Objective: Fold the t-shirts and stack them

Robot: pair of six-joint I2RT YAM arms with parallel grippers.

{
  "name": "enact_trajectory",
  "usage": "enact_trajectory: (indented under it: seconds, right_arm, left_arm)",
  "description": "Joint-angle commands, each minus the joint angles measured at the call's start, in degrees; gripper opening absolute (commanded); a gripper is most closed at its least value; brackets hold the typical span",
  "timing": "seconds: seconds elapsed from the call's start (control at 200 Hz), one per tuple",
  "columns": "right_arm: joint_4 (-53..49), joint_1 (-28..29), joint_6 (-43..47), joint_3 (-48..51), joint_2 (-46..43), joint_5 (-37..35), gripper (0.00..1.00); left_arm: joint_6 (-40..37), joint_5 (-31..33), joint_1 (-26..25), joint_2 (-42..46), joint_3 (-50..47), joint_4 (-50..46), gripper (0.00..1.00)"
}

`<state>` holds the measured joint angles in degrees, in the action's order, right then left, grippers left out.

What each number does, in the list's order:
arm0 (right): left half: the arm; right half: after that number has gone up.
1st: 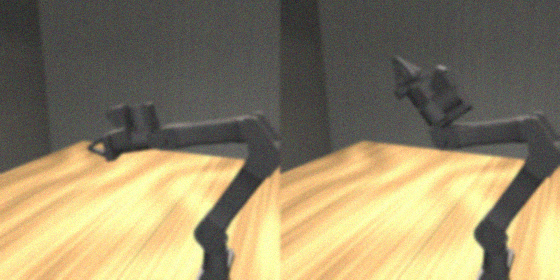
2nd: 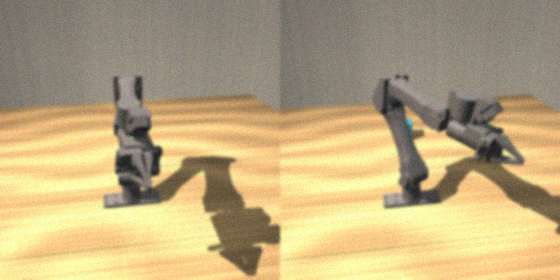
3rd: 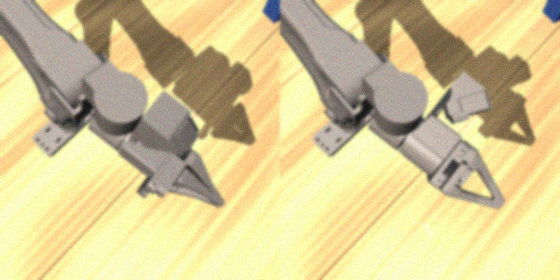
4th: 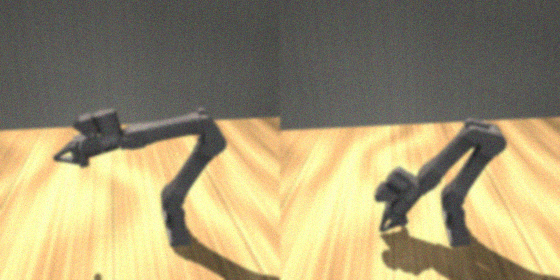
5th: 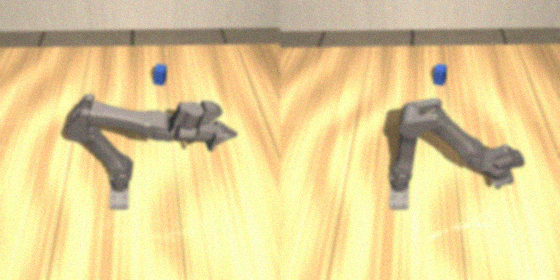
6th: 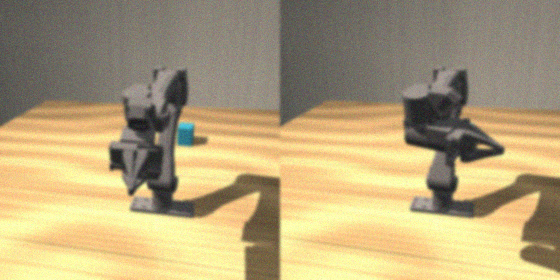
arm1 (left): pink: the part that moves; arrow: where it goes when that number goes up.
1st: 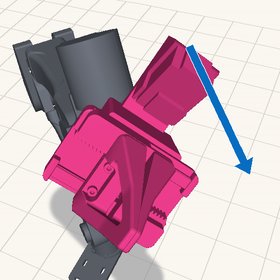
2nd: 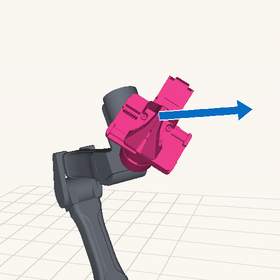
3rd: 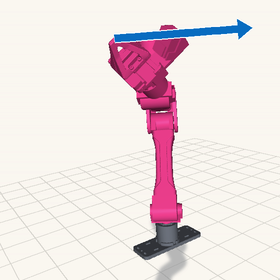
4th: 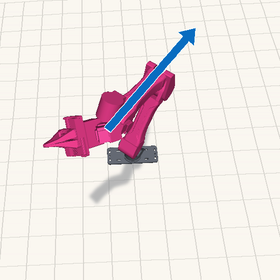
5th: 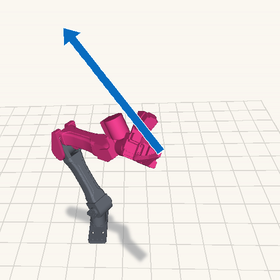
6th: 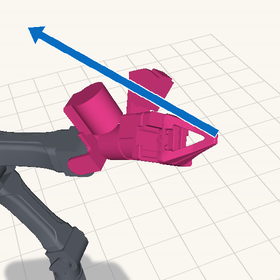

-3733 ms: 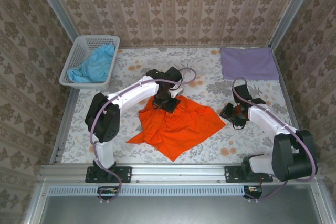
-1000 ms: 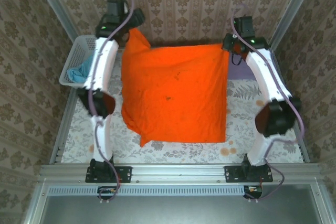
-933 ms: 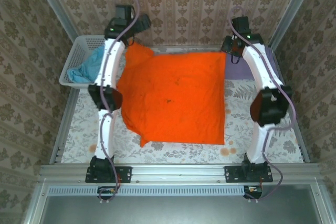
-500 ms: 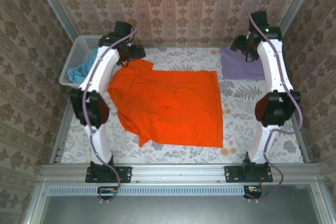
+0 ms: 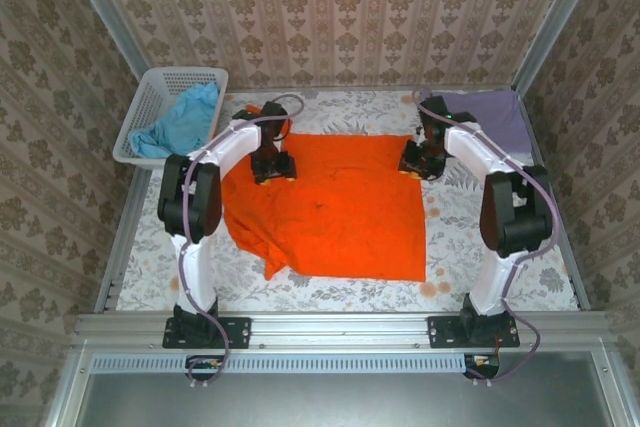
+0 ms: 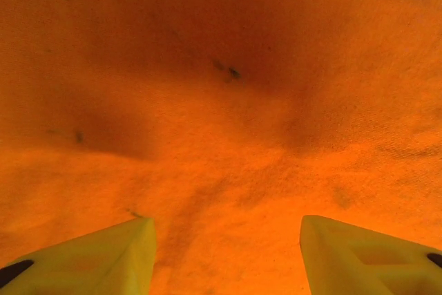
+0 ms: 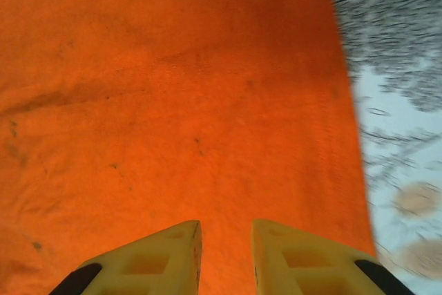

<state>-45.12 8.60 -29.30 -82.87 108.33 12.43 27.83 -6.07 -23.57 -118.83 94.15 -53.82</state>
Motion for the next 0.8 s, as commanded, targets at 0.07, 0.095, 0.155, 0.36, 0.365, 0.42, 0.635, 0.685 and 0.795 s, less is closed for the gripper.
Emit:
enact_trajectory:
  seconds: [0.07,0.095,0.155,0.36,0.365,0.42,0.635,0.685,0.795]
  right_arm:
    - [1.7,0.3,-3.8,-6.7,9.6,-3.9,0.25]
    - [1.0,0.3,-4.0,-7.9,11.1,-4.6,0.25]
    - [-0.3,0.2,-4.1,-11.1,14.4,-5.8,0.25]
    - [-3.5,-1.1,-4.2,-20.7,22.9,-7.2,0.28]
    - [-3.5,-1.2,-4.2,-20.9,23.0,-7.3,0.28]
    - [-3.9,-1.5,-3.4,-23.8,24.8,-7.3,0.29]
    - [-13.4,-2.7,-0.8,-42.7,33.3,-8.4,0.42]
    - [-14.7,-3.0,-0.6,-46.0,34.0,-8.0,0.45]
    - [-16.5,-3.2,0.7,-51.4,32.9,-6.3,0.56]
  left_arm:
    - [2.3,1.4,0.0,-6.0,7.7,-0.6,0.55]
    - [2.6,1.8,0.0,-7.0,8.4,-0.7,0.55]
    - [3.3,1.6,0.0,-9.2,10.0,-0.6,0.55]
    - [6.9,-0.2,0.2,-16.0,16.8,-0.9,0.55]
    - [7.0,-0.3,0.2,-16.2,17.1,-0.9,0.55]
    - [8.2,-0.6,0.2,-17.9,19.2,-0.9,0.55]
    - [11.4,-3.8,0.3,-24.6,29.7,-1.1,0.56]
    - [11.7,-5.2,0.3,-26.1,32.5,-0.9,0.57]
    - [10.9,-6.9,0.5,-28.4,40.2,-2.8,0.68]
